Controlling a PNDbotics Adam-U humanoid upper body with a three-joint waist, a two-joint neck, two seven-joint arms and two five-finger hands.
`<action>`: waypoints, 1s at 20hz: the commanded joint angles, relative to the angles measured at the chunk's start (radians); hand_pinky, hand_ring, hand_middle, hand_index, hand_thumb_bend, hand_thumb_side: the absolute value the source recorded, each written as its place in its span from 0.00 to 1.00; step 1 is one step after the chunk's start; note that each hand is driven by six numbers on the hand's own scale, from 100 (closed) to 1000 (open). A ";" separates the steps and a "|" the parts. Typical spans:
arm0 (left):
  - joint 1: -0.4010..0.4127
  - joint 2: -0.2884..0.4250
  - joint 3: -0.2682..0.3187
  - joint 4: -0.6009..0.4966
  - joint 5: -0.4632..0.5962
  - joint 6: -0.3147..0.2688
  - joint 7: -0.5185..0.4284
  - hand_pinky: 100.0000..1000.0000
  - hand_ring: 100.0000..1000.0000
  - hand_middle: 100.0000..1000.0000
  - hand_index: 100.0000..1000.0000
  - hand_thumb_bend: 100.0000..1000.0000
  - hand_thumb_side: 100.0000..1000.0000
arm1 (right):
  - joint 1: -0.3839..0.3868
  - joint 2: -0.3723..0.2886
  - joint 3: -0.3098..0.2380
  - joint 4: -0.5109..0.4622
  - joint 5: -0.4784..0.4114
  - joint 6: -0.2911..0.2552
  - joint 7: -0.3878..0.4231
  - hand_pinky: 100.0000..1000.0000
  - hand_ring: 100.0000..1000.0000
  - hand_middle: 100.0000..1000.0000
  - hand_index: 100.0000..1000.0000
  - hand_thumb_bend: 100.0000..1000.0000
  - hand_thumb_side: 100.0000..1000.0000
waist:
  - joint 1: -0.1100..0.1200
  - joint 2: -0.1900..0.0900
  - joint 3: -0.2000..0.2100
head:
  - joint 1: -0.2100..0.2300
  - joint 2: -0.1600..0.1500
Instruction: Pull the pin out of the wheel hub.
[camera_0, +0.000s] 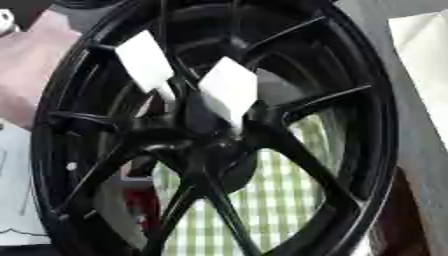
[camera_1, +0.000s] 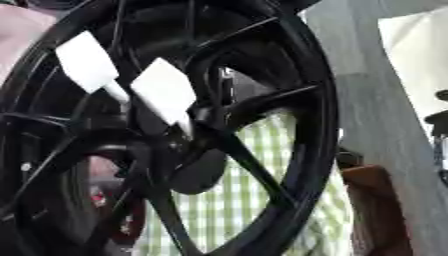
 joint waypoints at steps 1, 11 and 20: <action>-0.010 0.033 0.013 -0.009 0.010 -0.001 -0.026 0.77 0.71 0.65 0.78 0.02 0.13 | 0.000 -0.014 -0.008 -0.018 -0.005 -0.003 0.001 0.86 0.54 0.68 0.74 0.00 0.54 | -0.022 -0.271 -0.001 | -0.002 -0.002; -0.013 0.032 -0.017 -0.042 0.000 -0.016 -0.130 0.80 0.75 0.72 0.83 0.09 0.18 | 0.002 -0.013 -0.005 -0.018 -0.010 -0.003 0.007 0.86 0.54 0.68 0.74 0.00 0.54 | -0.028 -0.276 -0.003 | -0.024 -0.055; -0.031 0.019 -0.053 -0.033 -0.040 -0.049 -0.188 0.87 0.81 0.74 0.83 0.28 0.24 | 0.003 -0.012 -0.005 -0.018 -0.020 -0.002 0.011 0.86 0.54 0.68 0.74 0.00 0.54 | -0.033 -0.287 -0.005 | 0.040 -0.057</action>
